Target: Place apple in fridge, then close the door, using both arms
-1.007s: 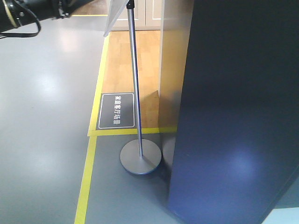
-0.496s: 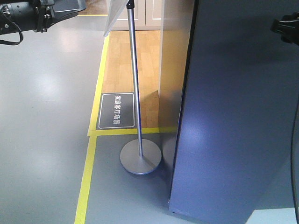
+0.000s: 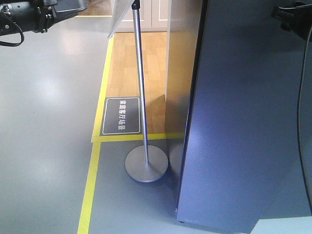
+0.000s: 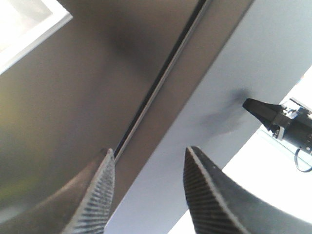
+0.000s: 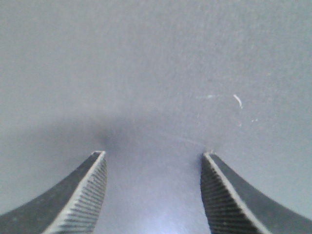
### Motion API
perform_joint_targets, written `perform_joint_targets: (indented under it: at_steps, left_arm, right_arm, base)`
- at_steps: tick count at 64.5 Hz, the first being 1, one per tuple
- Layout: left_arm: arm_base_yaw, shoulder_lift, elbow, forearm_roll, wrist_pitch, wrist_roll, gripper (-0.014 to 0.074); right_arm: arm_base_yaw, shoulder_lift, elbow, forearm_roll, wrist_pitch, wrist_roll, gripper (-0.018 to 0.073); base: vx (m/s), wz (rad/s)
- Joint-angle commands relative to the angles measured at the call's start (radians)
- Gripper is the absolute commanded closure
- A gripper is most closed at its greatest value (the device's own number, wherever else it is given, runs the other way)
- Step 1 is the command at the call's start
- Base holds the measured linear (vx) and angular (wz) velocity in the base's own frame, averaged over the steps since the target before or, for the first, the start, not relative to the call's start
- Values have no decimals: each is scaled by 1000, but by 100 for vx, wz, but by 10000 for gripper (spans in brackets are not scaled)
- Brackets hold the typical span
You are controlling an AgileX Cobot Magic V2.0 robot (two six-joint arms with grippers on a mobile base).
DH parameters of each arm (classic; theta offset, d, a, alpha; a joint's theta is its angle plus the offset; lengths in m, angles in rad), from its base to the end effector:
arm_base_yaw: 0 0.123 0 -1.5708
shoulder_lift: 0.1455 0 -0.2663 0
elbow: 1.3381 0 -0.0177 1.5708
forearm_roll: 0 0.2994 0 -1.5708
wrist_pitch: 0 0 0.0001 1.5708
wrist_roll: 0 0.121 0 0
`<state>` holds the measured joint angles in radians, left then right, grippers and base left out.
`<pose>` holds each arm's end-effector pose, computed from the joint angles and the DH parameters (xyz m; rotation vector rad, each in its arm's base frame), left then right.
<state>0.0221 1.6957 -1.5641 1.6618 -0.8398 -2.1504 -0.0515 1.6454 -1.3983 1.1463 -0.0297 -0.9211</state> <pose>0.4533 -0.0796 0.3723 0.2359 1.7599 -1.0192 0.4754 -0.0277 0.3348 0.2569 1.7002 0.1053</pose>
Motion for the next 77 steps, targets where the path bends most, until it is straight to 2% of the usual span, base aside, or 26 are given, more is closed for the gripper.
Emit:
perform_joint_targets:
  at_steps: [1, 8, 23, 39, 45, 50, 63, 67, 77]
  left_arm:
    - [2, -48, -32, -43, 38, -2, 262]
    - [2, -48, -32, -5, 58, -2, 262]
    - [2, -48, -32, -5, 74, -2, 262]
    - [2, -49, -32, -7, 85, -2, 277]
    - [2, -49, -32, -8, 74, -2, 309]
    - [2, -49, -32, -8, 47, -2, 359]
    - [2, -58, -32, -8, -72, -2, 547]
    - [2, -68, -32, -6, -109, -2, 605]
    - [2, -114, -32, 7, -197, -2, 604]
  right_arm:
    - [-7, 16, -109, -21, -37, -19, 138]
    - [-7, 62, -172, -16, 10, -19, 138]
    - [-7, 146, -274, -21, 125, -23, 138]
    - [-7, 122, -294, -129, 292, -23, 154]
    - [-7, 67, -294, -172, 385, -23, 200]
    - [-7, 10, -294, -185, 476, -23, 276]
    - [-6, -133, -294, -196, 686, -27, 573]
    - [-6, -179, -291, -196, 735, -31, 575]
    - [-6, -263, -291, -196, 864, -49, 566]
  base:
    - [0, 0]
    - [0, -2]
    - [0, 0]
    - [0, -1]
    - [0, 0]
    - [0, 0]
    - [0, 0]
    - [0, 0]
    - [0, 0]
